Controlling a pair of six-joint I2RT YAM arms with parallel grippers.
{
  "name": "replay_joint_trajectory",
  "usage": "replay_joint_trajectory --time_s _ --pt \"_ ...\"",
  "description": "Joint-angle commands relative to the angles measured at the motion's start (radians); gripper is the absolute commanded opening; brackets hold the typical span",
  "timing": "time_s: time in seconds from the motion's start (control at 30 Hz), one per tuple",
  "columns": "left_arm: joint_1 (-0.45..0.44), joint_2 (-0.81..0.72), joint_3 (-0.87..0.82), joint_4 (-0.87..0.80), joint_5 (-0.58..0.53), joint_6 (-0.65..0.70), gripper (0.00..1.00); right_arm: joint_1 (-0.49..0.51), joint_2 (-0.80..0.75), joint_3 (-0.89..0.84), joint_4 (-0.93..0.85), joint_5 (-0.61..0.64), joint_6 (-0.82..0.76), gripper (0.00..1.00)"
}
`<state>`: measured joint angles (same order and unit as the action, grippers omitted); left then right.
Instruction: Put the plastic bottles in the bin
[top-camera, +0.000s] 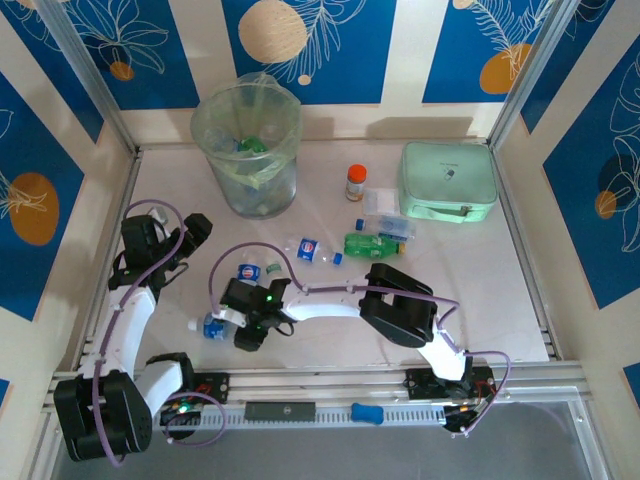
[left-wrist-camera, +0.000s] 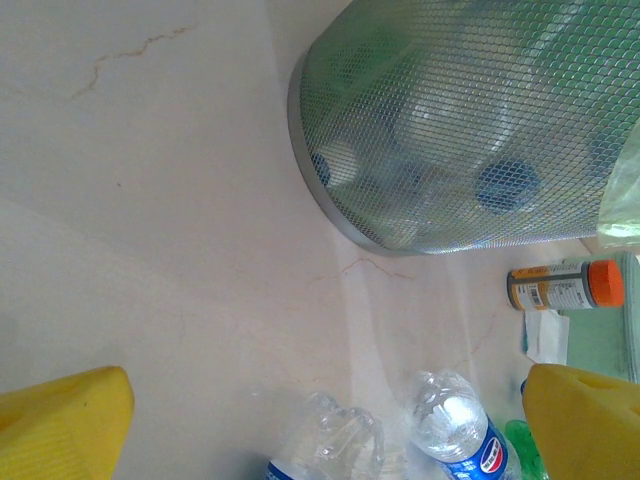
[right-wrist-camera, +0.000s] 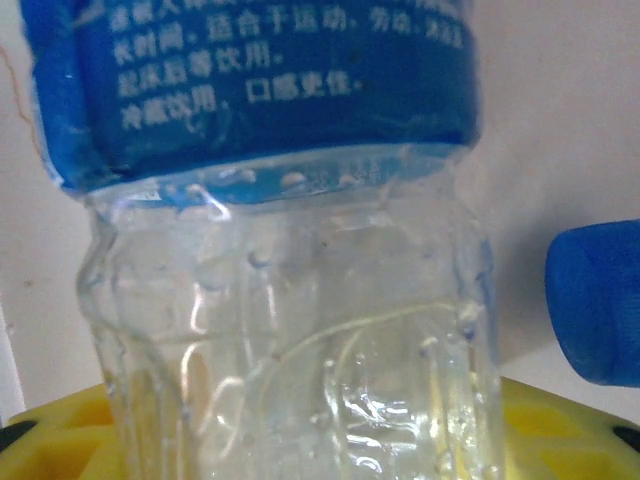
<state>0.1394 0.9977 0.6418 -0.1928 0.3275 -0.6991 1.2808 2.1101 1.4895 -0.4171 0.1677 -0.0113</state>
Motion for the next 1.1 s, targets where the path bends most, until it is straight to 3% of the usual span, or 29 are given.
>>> replay_joint_trajectory --time_s 0.0,0.33,0.63,0.8,1.07 --pt "0.016 -0.014 0.011 0.020 0.023 0.003 0.99 0.003 -0.062 -0.030 0.046 -0.058 0.002 0.52" --pt "0.015 -0.060 0.083 0.077 0.160 -0.044 0.99 -0.132 -0.238 -0.108 0.082 -0.179 0.150 0.50" --pt "-0.049 -0.131 0.073 0.221 0.216 -0.156 1.00 -0.340 -0.364 -0.138 0.038 -0.237 0.397 0.48" --pt "-0.181 -0.131 0.038 0.321 0.164 -0.220 1.00 -0.408 -0.406 -0.162 0.077 -0.267 0.500 0.48" --pt "-0.395 -0.052 -0.012 0.428 0.026 -0.268 1.00 -0.418 -0.445 -0.199 0.147 -0.274 0.531 0.48"
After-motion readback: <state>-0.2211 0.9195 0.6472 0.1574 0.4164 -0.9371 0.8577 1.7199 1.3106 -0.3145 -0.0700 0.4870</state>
